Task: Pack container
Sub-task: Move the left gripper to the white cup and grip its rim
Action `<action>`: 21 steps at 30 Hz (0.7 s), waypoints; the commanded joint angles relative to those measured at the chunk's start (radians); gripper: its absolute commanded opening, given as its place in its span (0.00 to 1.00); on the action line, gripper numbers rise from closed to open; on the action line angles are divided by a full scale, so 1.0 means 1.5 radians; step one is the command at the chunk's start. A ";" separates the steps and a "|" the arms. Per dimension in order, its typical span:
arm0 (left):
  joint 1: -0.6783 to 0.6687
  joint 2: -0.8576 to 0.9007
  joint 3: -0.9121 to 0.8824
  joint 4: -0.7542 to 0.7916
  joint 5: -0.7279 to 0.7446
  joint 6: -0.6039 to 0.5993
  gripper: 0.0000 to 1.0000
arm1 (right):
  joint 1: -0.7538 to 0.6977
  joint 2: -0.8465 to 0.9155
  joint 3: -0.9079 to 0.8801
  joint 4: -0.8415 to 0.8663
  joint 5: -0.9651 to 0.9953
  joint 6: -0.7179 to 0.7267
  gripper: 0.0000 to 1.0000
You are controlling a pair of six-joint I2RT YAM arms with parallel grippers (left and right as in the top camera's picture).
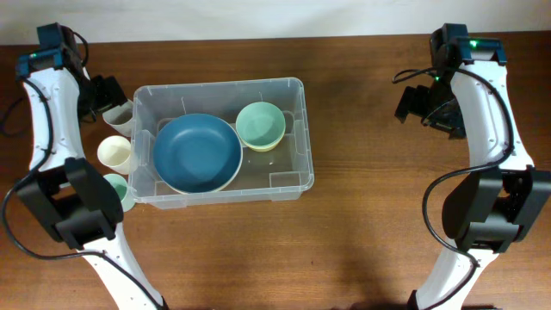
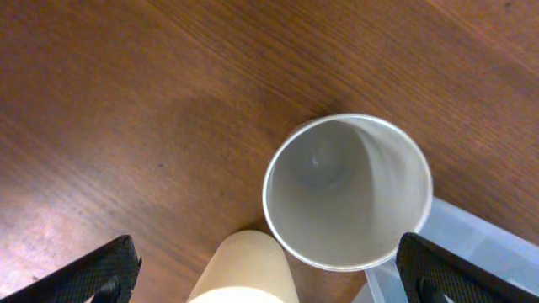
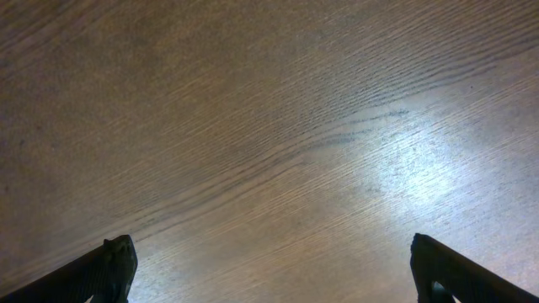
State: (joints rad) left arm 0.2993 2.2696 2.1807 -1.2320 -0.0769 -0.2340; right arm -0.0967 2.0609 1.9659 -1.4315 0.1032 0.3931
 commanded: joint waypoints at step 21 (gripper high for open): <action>0.028 0.064 -0.001 0.014 0.007 0.010 0.01 | -0.001 -0.003 0.002 0.000 0.002 0.003 0.99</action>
State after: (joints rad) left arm 0.3141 2.3543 2.1784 -1.2129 -0.0734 -0.2226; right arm -0.0967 2.0609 1.9659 -1.4315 0.1032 0.3927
